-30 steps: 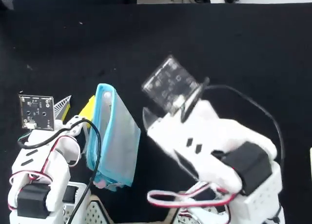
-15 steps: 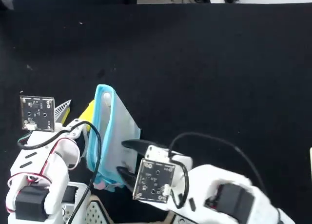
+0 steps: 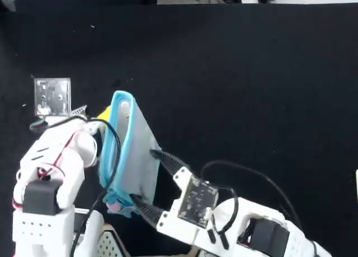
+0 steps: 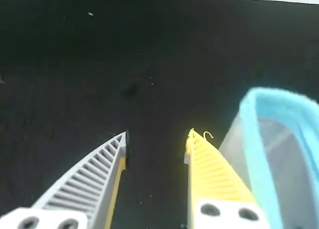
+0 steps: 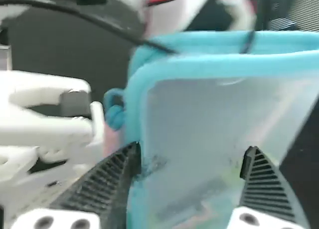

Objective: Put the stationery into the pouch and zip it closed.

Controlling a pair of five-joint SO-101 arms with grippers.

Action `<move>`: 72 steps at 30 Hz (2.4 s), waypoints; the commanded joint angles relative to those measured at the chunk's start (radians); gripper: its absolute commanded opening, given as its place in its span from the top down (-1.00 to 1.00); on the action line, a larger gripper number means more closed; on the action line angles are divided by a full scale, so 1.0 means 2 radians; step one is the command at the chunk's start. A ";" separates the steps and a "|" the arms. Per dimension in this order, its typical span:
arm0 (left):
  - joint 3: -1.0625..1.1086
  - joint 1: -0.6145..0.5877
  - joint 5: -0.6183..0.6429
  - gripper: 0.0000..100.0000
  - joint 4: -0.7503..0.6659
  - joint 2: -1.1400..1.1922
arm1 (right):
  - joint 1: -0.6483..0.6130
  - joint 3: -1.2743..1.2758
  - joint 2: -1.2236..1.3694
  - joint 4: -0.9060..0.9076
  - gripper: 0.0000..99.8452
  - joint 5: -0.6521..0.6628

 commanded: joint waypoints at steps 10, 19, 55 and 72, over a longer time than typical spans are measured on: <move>-0.040 -0.003 0.009 0.62 -0.012 0.048 | -0.091 0.016 0.002 -0.008 0.35 -0.006; -0.037 -0.003 0.010 0.62 -0.007 0.048 | -0.015 0.112 -0.003 -0.150 0.35 -0.095; -0.038 0.082 0.006 0.62 0.022 0.048 | 0.172 0.040 -0.147 -0.022 0.36 0.076; -0.026 0.080 0.005 0.62 0.037 0.048 | 0.144 -0.029 -0.146 -0.025 0.36 0.056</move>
